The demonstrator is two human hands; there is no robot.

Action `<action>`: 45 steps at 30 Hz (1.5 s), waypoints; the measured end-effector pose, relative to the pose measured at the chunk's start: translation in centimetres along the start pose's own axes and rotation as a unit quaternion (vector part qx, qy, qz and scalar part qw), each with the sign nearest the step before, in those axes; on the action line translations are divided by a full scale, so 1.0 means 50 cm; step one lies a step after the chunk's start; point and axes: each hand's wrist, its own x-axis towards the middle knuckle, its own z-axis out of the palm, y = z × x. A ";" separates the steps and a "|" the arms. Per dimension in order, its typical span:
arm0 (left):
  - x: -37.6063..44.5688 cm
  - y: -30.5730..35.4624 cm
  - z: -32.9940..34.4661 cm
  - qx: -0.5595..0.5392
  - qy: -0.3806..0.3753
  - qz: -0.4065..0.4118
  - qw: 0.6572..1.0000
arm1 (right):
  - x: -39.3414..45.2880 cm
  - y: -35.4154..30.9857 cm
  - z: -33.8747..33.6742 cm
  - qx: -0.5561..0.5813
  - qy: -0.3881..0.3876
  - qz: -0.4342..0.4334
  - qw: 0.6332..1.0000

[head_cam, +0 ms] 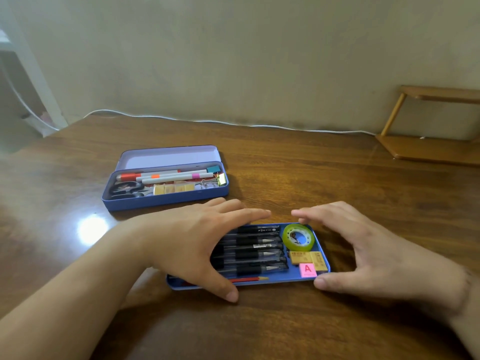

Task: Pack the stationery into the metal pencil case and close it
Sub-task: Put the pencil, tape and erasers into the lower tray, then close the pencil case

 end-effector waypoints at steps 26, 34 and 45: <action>-0.208 -0.088 -0.008 -0.119 0.186 -0.143 0.965 | 0.092 -0.062 -0.029 0.016 0.022 -0.010 1.000; -0.222 -0.258 -0.080 -0.138 0.243 -0.186 0.942 | 0.315 -0.083 -0.042 0.084 0.041 -0.046 0.995; -0.191 -0.350 -0.057 -0.151 0.241 -0.207 0.936 | 0.399 -0.054 -0.013 0.102 0.036 -0.047 0.993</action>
